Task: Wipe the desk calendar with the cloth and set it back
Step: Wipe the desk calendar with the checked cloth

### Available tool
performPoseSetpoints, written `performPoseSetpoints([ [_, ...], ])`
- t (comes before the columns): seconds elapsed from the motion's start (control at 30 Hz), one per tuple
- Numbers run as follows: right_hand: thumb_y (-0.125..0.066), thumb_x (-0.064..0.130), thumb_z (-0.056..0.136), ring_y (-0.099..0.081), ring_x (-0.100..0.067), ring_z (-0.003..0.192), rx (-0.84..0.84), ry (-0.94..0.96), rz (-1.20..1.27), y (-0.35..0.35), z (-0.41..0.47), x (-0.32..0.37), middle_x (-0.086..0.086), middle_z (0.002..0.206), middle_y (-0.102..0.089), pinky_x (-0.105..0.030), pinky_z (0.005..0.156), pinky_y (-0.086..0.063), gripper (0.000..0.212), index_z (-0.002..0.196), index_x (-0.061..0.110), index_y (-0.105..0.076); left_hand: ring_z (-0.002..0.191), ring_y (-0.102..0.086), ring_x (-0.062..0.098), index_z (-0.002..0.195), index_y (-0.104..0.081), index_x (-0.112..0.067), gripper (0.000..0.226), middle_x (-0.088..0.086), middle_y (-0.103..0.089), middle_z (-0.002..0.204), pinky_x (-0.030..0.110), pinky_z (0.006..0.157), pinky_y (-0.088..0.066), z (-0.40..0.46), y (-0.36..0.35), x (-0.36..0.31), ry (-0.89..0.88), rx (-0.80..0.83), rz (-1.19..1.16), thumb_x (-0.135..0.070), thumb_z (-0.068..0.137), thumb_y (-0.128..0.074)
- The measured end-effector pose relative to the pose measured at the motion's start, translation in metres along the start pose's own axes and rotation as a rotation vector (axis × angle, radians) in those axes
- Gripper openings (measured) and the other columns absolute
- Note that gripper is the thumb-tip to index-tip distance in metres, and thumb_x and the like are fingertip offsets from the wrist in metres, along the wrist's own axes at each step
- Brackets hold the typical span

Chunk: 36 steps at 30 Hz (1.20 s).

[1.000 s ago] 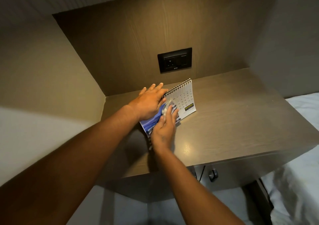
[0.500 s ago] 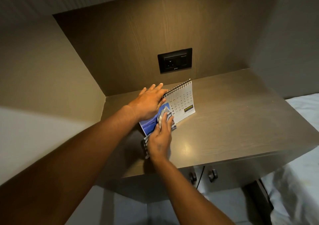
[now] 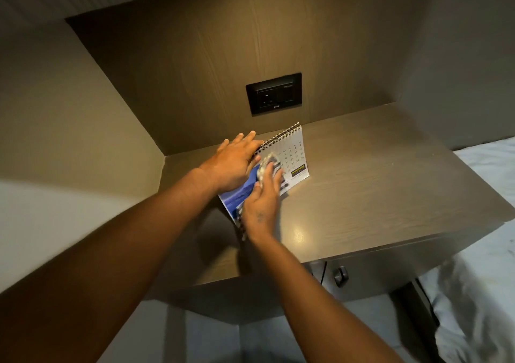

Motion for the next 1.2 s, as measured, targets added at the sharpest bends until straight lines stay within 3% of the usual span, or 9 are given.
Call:
performPoseSetpoints([
  [0.1, -0.042, 0.008, 0.101, -0.015, -0.025, 0.148, 0.049, -0.031, 0.013, -0.006, -0.011, -0.012, -0.008, 0.162, -0.016, -0.019, 0.108, -0.018, 0.059, 0.155, 0.02, -0.021, 0.154, -0.007, 0.027, 0.157, -0.022, -0.026, 0.054, 0.004, -0.01, 0.168, 0.052, 0.124, -0.007, -0.001, -0.001, -0.001, 0.004, 0.0, 0.001, -0.04, 0.107, -0.036],
  [0.3, -0.041, 0.005, 0.101, -0.009, -0.023, 0.149, 0.007, -0.054, 0.008, -0.006, 0.004, -0.004, -0.002, 0.165, -0.008, 0.007, 0.084, -0.005, 0.06, 0.154, 0.026, -0.022, 0.154, -0.006, 0.027, 0.157, -0.022, -0.025, 0.054, 0.004, -0.01, 0.169, 0.052, 0.124, -0.007, -0.001, 0.0, 0.0, -0.001, -0.001, 0.003, -0.04, 0.107, -0.035],
  [0.43, -0.041, 0.005, 0.101, -0.009, -0.026, 0.149, -0.001, -0.08, -0.033, -0.006, 0.004, -0.016, -0.003, 0.164, -0.01, -0.002, 0.089, -0.012, 0.059, 0.154, 0.023, -0.023, 0.154, -0.006, 0.026, 0.157, -0.022, -0.026, 0.054, 0.003, -0.009, 0.169, 0.053, 0.124, -0.007, -0.001, 0.0, 0.0, 0.006, 0.004, -0.001, -0.04, 0.107, -0.036],
  [0.57, -0.041, 0.008, 0.102, -0.012, -0.024, 0.149, -0.017, -0.158, -0.01, 0.005, 0.006, -0.02, -0.001, 0.164, -0.012, -0.026, 0.107, -0.03, 0.057, 0.154, 0.024, -0.023, 0.154, -0.007, 0.027, 0.157, -0.022, -0.026, 0.054, 0.003, -0.01, 0.168, 0.054, 0.124, -0.008, 0.0, 0.0, -0.001, 0.008, 0.002, 0.002, -0.039, 0.107, -0.037],
  [0.7, -0.042, 0.009, 0.102, -0.007, -0.022, 0.149, -0.025, -0.02, 0.038, -0.001, 0.017, 0.005, -0.002, 0.164, -0.013, -0.004, 0.094, -0.012, 0.055, 0.153, 0.021, -0.027, 0.154, -0.007, 0.027, 0.157, -0.022, -0.025, 0.054, 0.004, -0.01, 0.168, 0.054, 0.123, -0.008, -0.001, 0.001, -0.001, -0.008, -0.005, 0.003, -0.039, 0.107, -0.036],
  [0.83, -0.04, 0.003, 0.101, -0.019, -0.024, 0.147, -0.075, -0.193, 0.081, 0.01, 0.022, -0.019, -0.002, 0.164, -0.014, -0.003, 0.086, -0.022, 0.058, 0.154, 0.021, -0.024, 0.154, -0.008, 0.027, 0.156, -0.023, -0.024, 0.054, 0.004, -0.011, 0.168, 0.054, 0.123, -0.009, 0.0, 0.0, -0.001, -0.005, -0.007, 0.012, -0.038, 0.107, -0.037],
  [0.93, -0.039, 0.002, 0.101, -0.023, -0.024, 0.145, -0.084, -0.209, 0.1, 0.014, 0.028, -0.019, -0.004, 0.163, -0.018, 0.004, 0.085, -0.012, 0.056, 0.153, 0.018, -0.026, 0.154, -0.009, 0.027, 0.156, -0.024, -0.024, 0.053, 0.004, -0.012, 0.168, 0.054, 0.123, -0.01, 0.001, 0.0, 0.0, -0.011, -0.016, 0.015, -0.038, 0.107, -0.037],
  [1.07, -0.042, 0.003, 0.099, -0.014, -0.023, 0.149, -0.07, -0.027, 0.078, 0.007, 0.035, 0.009, -0.005, 0.163, -0.016, -0.011, 0.101, -0.015, 0.055, 0.152, 0.017, -0.031, 0.154, -0.009, 0.027, 0.156, -0.024, -0.023, 0.054, 0.005, -0.012, 0.168, 0.054, 0.123, -0.009, 0.0, 0.0, 0.0, -0.01, -0.017, 0.002, -0.037, 0.106, -0.039],
  [1.2, -0.04, 0.001, 0.1, -0.023, -0.025, 0.146, -0.102, -0.168, 0.093, 0.017, 0.033, -0.018, -0.003, 0.163, -0.019, -0.007, 0.09, -0.026, 0.057, 0.153, 0.019, -0.027, 0.154, -0.009, 0.027, 0.156, -0.024, -0.024, 0.053, 0.004, -0.012, 0.168, 0.055, 0.123, -0.01, 0.001, 0.001, -0.001, -0.008, -0.016, 0.002, -0.038, 0.107, -0.038],
])
Point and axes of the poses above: each hand's wrist, its own z-axis towards the middle knuckle, its own y-axis out of the back of the hand, x = y × z, the point moved 7 cm from there along z, towards the middle knuckle
